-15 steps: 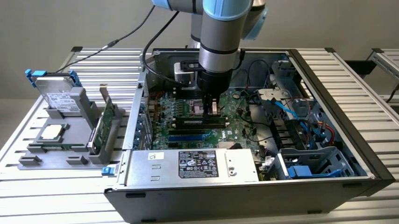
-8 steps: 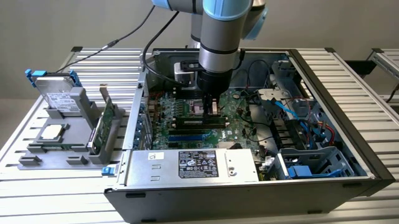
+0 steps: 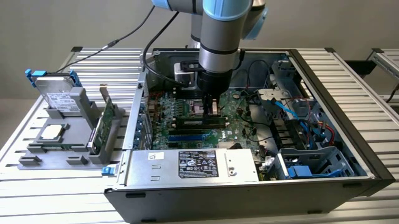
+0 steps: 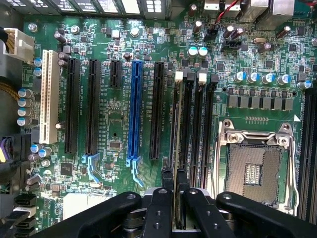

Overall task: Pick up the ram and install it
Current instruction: 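Insert the ram into the slot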

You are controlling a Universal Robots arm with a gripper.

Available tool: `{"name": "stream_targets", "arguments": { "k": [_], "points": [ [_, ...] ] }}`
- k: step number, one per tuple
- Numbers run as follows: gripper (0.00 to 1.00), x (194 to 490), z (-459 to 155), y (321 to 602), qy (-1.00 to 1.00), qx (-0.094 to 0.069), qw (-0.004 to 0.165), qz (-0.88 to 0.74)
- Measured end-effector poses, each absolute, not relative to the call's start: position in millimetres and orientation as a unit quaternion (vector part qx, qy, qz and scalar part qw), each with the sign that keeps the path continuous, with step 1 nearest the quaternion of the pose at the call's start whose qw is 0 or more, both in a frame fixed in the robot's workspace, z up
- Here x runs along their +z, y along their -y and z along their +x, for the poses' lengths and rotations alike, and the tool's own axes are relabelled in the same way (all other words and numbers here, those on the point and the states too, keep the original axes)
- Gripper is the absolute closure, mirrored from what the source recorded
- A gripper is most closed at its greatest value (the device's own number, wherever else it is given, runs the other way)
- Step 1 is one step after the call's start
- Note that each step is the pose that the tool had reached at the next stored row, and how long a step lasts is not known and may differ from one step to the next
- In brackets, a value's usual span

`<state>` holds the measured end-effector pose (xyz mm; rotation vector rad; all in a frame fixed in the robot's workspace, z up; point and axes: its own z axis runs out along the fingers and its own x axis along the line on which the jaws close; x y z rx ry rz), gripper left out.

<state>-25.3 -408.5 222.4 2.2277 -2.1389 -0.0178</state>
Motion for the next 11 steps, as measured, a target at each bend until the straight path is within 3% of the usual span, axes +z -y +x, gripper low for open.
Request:
{"name": "stream_targets", "arguments": {
  "k": [11],
  "points": [
    [0.84, 219.9, -25.3, 408.4, 0.692, -0.006, 0.027, 0.721]
  ]
}}
